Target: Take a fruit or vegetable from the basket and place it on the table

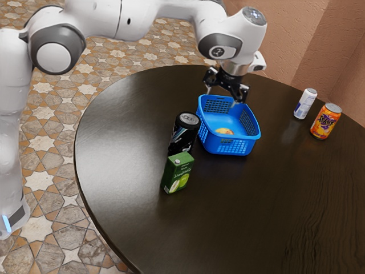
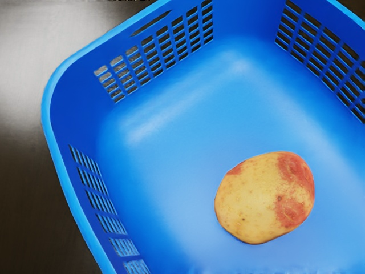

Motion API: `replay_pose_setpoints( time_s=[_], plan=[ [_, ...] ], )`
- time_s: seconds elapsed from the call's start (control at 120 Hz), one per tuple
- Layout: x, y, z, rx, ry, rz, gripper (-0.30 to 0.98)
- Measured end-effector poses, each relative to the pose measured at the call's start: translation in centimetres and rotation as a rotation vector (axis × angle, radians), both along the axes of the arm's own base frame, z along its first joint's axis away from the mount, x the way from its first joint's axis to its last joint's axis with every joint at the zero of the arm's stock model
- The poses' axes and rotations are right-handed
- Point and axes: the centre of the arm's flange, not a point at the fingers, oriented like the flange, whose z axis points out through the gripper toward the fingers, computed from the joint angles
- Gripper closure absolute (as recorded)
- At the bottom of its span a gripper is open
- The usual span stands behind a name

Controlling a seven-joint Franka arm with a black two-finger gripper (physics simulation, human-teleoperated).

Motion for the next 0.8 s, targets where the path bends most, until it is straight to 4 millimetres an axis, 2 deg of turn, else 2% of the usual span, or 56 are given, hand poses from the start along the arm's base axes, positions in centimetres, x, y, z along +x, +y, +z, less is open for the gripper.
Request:
replay_pose_setpoints(
  time_s=[0.092, 0.242, 0.442, 0.683, 0.8],
  plan=[
    [0.3, -0.3, -0.1, 0.004, 0.004, -0.074, 0.00],
    [0.6, -2.1, -0.7, -0.018, 0.018, -0.194, 0.00],
    [0.4, -1.6, -4.2, -0.057, 0.071, -0.274, 0.01],
    [1.4, -1.3, -6.0, -0.049, 0.078, -0.356, 0.01],
    [1.7, -0.7, -6.3, -0.045, 0.068, -0.379, 0.01]
  ],
)
